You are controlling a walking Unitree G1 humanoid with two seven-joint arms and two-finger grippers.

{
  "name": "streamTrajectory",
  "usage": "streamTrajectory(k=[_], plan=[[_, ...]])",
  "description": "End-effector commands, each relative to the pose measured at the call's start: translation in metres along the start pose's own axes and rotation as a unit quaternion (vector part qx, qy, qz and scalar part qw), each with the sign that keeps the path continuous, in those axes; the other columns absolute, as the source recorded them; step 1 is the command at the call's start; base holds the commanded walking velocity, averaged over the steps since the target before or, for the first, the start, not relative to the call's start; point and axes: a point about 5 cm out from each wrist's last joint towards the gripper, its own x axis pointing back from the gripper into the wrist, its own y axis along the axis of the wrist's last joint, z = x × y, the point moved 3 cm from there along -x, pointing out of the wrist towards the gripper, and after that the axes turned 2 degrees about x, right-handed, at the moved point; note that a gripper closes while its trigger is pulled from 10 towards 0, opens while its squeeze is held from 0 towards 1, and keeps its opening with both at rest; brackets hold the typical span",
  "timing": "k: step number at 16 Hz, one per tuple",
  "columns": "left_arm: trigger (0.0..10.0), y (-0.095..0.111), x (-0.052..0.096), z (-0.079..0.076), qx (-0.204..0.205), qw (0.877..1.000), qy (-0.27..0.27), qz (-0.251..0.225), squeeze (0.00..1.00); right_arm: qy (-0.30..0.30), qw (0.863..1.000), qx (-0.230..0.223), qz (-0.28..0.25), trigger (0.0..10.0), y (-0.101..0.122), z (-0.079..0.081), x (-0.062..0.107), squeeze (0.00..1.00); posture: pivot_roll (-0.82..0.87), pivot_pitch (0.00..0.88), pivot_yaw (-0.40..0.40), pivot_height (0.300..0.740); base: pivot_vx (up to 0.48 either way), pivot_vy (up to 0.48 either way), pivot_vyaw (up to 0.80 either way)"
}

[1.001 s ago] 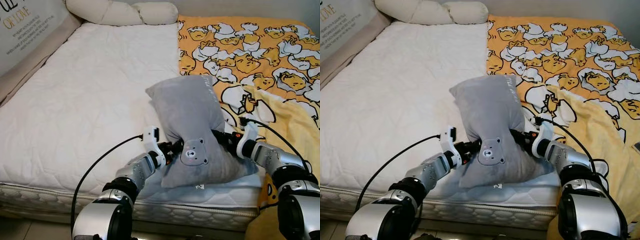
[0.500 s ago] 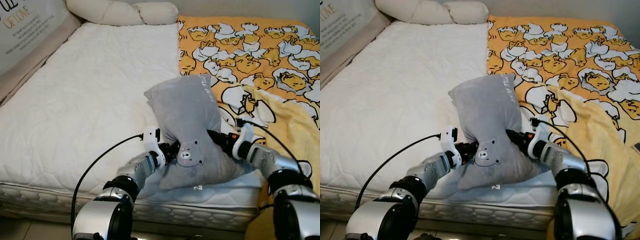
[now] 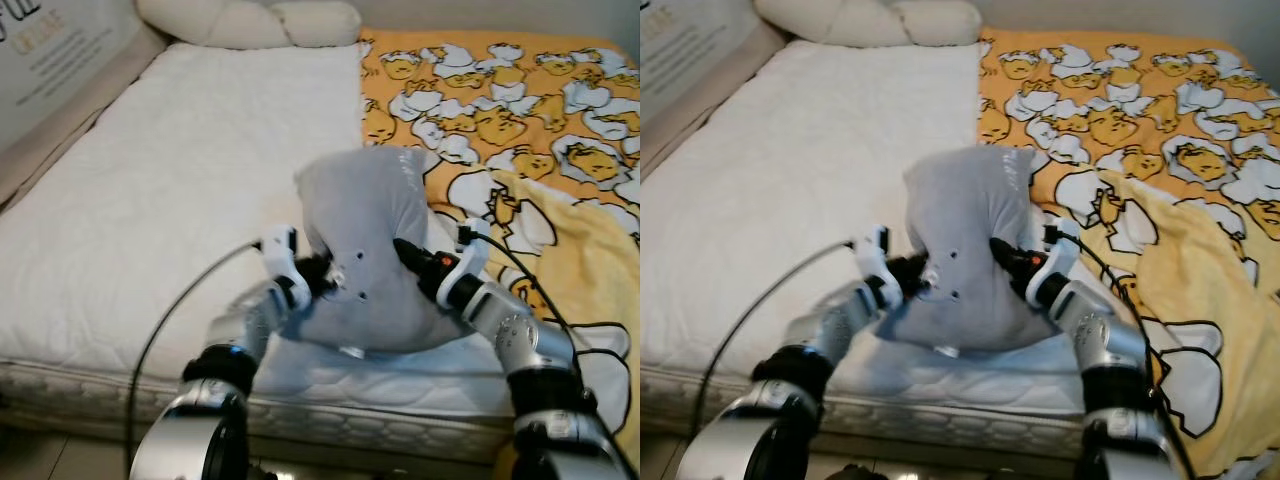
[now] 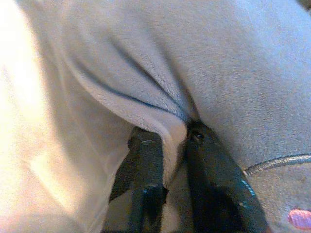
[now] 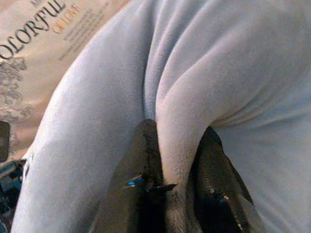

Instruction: Clean up the room

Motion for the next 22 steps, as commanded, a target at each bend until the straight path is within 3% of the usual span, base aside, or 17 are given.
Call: streamTrajectory(k=[1, 4, 6, 7, 11, 15, 17, 18, 19, 20, 21, 22], plan=[[0.0, 0.020, 0.000, -0.018, -0.043, 0.998, -0.028, -0.030, 0.00, 0.031, 0.999, 0.004, -0.008, 0.0, 0.002, 0.022, -0.007, 0.00, -0.12, 0.000, 0.039, 0.740, 0.000, 0.000, 0.00], [0.0, 0.032, 0.024, -0.011, -0.101, 0.993, 0.010, -0.058, 0.00, -0.034, 0.999, -0.002, -0.001, 0.0, -0.006, 0.011, 0.003, 0.00, -0.11, 0.000, 0.038, 0.740, 0.000, 0.000, 0.00], [0.0, 0.027, 0.035, -0.005, -0.096, 0.993, 0.046, -0.056, 0.00, -0.052, 0.998, -0.017, -0.022, 0.0, -0.006, 0.011, 0.007, 0.00, -0.11, 0.000, 0.040, 0.740, 0.000, 0.000, 0.00], [0.0, 0.026, 0.038, -0.008, -0.080, 0.994, 0.047, -0.061, 0.00, -0.048, 0.998, -0.026, -0.039, 0.0, -0.005, 0.017, 0.009, 0.00, -0.10, 0.000, 0.036, 0.740, 0.000, 0.000, 0.00], [0.0, 0.030, 0.046, -0.017, -0.129, 0.988, 0.051, -0.067, 0.00, -0.051, 0.998, -0.026, -0.030, 0.0, -0.018, 0.027, 0.013, 0.00, -0.09, 0.000, 0.027, 0.740, 0.000, 0.000, 0.00], [0.0, 0.034, 0.051, -0.011, -0.116, 0.988, 0.078, -0.073, 0.00, -0.057, 0.997, -0.011, -0.041, 0.0, -0.017, 0.031, 0.015, 0.00, -0.10, 0.000, 0.035, 0.740, 0.000, 0.000, 0.00], [0.0, 0.032, 0.056, -0.005, -0.146, 0.983, 0.102, -0.054, 0.00, -0.072, 0.996, -0.004, -0.059, 0.0, -0.013, 0.029, 0.017, 0.00, -0.10, 0.000, 0.050, 0.740, 0.000, 0.000, 0.00], [1.2, 0.036, 0.059, -0.010, -0.150, 0.982, 0.095, -0.061, 0.00, -0.079, 0.994, 0.001, -0.076, 0.0, -0.007, 0.032, 0.019, 0.00, -0.11, 0.000, 0.057, 0.740, 0.000, 0.000, 0.00], [3.4, 0.038, 0.060, -0.012, -0.152, 0.982, 0.093, -0.065, 0.00, -0.081, 0.993, 0.000, -0.085, 0.0, -0.004, 0.033, 0.020, 0.00, -0.11, 0.000, 0.059, 0.740, 0.000, 0.000, 0.00], [4.5, 0.045, 0.061, -0.014, -0.167, 0.979, 0.094, -0.076, 0.00, -0.084, 0.992, 0.006, -0.094, 0.0, -0.001, 0.033, 0.021, 0.00, -0.11, 0.000, 0.065, 0.740, 0.000, 0.000, 0.00], [4.9, 0.053, 0.062, -0.016, -0.181, 0.974, 0.097, -0.096, 0.00, -0.093, 0.991, 0.007, -0.092, 0.0, -0.002, 0.032, 0.022, 0.00, -0.11, 0.000, 0.067, 0.740, 0.000, 0.000, 0.00], [10.0, 0.067, 0.066, -0.027, -0.176, 0.972, 0.077, -0.136, 0.00, -0.095, 0.993, 0.013, -0.073, 0.0, -0.007, 0.033, 0.022, 0.00, -0.12, 0.000, 0.073, 0.740, 0.000, 0.000, 0.00]])
